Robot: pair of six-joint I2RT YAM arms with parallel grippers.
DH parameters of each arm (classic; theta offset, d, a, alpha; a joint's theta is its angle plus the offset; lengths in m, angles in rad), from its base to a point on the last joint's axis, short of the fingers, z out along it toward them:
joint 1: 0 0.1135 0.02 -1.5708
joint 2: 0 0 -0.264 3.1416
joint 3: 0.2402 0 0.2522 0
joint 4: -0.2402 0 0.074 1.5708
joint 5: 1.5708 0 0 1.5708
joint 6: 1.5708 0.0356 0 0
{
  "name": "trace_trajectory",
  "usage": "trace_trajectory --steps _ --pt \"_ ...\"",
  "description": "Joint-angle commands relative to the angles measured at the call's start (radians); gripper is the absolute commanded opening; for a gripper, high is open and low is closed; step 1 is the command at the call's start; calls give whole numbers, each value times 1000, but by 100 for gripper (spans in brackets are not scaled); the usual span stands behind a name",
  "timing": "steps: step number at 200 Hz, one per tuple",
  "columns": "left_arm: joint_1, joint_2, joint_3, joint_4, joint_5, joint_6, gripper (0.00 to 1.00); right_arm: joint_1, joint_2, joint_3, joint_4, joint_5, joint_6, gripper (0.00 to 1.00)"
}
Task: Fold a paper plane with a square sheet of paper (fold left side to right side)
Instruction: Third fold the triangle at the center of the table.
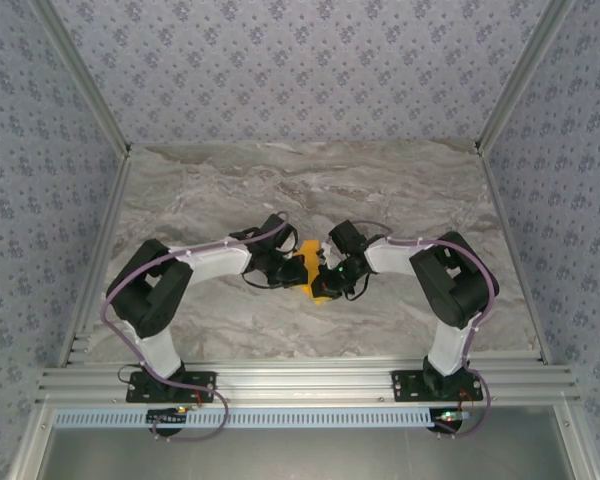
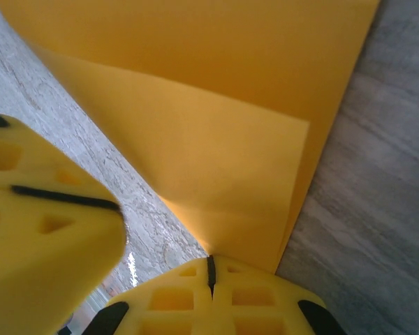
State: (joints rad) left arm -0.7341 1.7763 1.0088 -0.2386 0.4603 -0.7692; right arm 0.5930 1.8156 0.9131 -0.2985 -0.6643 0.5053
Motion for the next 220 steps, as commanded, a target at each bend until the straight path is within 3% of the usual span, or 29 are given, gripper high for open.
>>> trace_trajectory --steps 1,53,128,184,220 --pt "-17 27 6 40 20 -17 0 -10 54 -36 -129 150 -13 0" --pt "-24 70 -7 32 -10 -16 0 -9 60 -28 -148 161 -22 0" --pt "-16 84 -39 -56 -143 25 0 -9 77 -19 -168 165 -36 0" --pt "29 65 -44 -96 -238 72 0 -7 80 -17 -176 162 -36 0" --pt "82 29 -97 -23 -288 109 0 -7 77 -19 -176 160 -39 0"
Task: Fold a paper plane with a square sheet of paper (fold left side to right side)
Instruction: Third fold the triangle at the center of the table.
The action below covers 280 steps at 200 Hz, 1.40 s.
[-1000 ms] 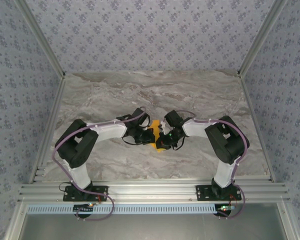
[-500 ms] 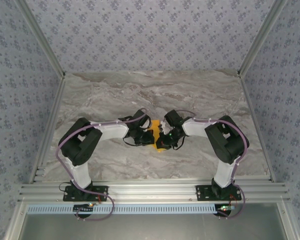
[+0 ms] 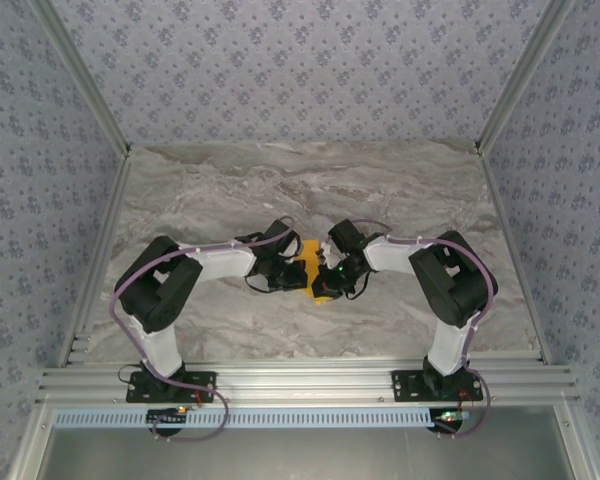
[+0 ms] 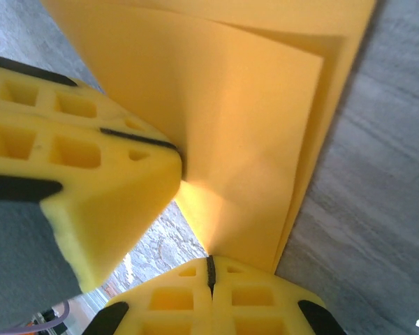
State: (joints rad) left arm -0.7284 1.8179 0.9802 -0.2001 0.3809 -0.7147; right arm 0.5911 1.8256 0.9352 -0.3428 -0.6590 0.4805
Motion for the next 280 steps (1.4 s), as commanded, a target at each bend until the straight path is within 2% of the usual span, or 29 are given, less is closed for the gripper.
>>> trace_trajectory --steps 1,41,107,136,153,173,204,236,280 --pt "77 -14 -70 -58 -209 56 0 -5 67 -42 -132 155 -14 0" --pt "136 -43 -91 21 -240 96 0 -4 64 -45 -133 151 -16 0" --pt "248 -15 -17 -15 -223 157 0 -3 55 -45 -141 146 -19 0" --pt "266 -49 -13 -34 -210 177 0 -2 55 -44 -139 144 -19 0" --pt "265 -102 -32 -21 -166 170 0 -1 55 -42 -134 139 -16 0" --pt "242 -178 -73 36 -97 135 0 2 57 -36 -133 137 -14 0" --pt "142 -224 -97 102 -40 65 0 6 63 -28 -134 138 -12 0" --pt "60 -168 -89 157 -24 25 0 8 66 -26 -137 139 -8 0" --pt "36 -56 -49 183 -11 22 0 14 65 -15 -145 138 -6 0"
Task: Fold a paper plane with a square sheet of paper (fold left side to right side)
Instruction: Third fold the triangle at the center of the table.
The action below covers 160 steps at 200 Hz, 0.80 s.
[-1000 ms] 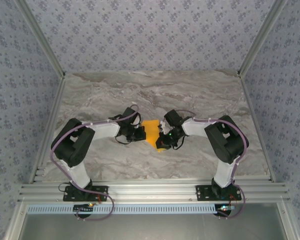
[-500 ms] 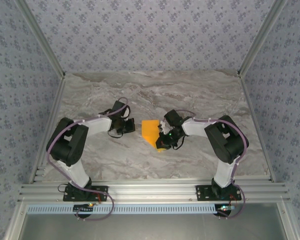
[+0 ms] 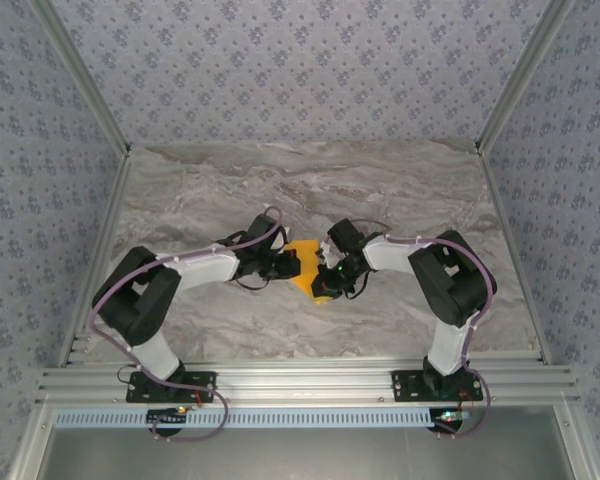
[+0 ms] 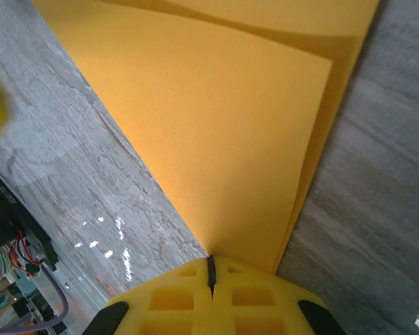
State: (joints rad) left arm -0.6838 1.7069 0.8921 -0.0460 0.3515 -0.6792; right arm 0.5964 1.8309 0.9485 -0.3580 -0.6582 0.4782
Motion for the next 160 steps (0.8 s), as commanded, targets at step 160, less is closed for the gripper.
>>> trace_trajectory --steps 160 --pt "13 131 22 -111 -137 39 0 19 -99 -173 -162 118 15 0"
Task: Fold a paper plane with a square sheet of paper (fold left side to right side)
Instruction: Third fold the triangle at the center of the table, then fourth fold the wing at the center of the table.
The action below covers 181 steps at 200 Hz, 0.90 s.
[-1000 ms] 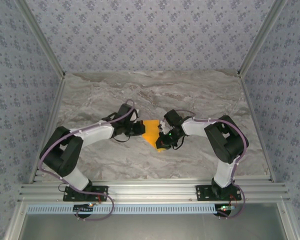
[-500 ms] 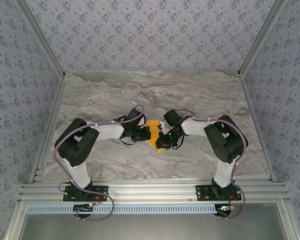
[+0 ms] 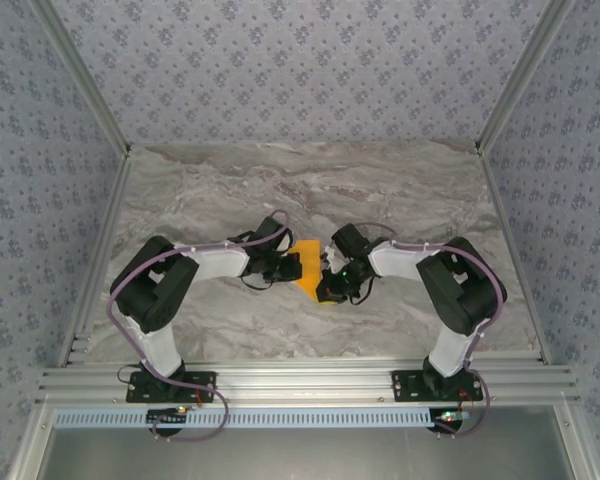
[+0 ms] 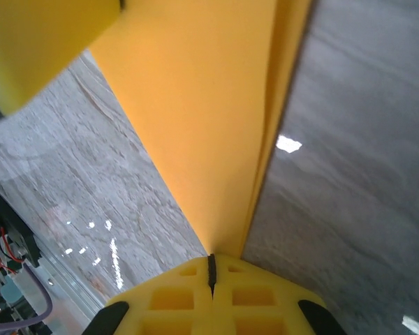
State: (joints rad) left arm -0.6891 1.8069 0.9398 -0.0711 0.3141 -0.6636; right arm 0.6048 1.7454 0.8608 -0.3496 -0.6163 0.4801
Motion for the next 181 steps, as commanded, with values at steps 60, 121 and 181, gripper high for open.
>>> trace_trajectory --steps 60,121,181 --pt "27 -67 49 -105 -35 11 4 -7 -169 -53 -137 88 -28 7" --pt "148 -257 54 -191 13 12 36 -45 -126 116 -37 150 -137 40" --pt "167 -217 -101 -11 126 -133 51 -27 49 218 -15 137 -186 36"
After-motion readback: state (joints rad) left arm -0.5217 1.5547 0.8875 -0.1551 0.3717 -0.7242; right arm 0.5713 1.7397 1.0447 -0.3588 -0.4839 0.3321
